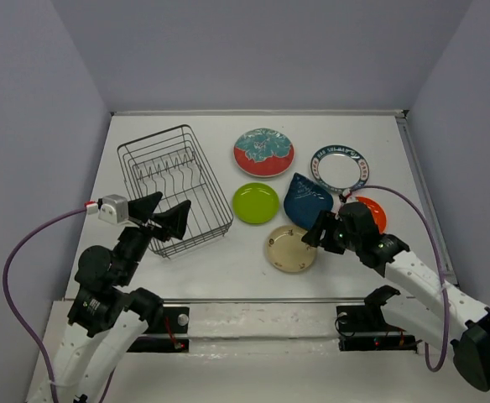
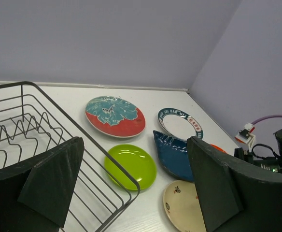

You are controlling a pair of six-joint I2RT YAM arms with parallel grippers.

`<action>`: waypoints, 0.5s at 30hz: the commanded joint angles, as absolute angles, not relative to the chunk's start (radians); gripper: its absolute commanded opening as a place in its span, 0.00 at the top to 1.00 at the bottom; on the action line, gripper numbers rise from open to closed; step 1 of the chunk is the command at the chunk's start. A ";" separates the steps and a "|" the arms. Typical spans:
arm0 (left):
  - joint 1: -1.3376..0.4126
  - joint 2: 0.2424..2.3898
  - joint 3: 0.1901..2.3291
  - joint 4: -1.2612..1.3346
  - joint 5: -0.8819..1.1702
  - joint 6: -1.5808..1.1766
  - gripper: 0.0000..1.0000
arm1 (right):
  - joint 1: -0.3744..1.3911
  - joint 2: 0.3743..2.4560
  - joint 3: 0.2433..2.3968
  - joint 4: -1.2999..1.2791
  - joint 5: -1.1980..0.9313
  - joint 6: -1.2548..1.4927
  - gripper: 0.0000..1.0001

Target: Load the plates into the dish rack

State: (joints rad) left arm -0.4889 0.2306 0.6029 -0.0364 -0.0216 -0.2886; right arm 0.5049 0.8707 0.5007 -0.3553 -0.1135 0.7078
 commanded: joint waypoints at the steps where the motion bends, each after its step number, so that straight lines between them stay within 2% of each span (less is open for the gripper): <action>1: -0.491 0.224 0.632 0.009 -0.005 -0.268 0.01 | 0.500 0.864 0.431 -0.289 -0.152 0.795 0.33; 10: -0.489 0.219 0.629 0.011 -0.005 -0.272 0.01 | 0.500 0.853 0.253 0.033 -0.209 0.905 0.37; 15: -0.491 0.213 0.624 0.012 0.032 -0.272 0.01 | 0.500 0.925 0.222 0.081 -0.198 0.933 0.42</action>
State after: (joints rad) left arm -0.4889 0.2302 0.6029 -0.0360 0.0006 -0.2863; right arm 0.5041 0.8799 0.2367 -0.0490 -0.1959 0.8875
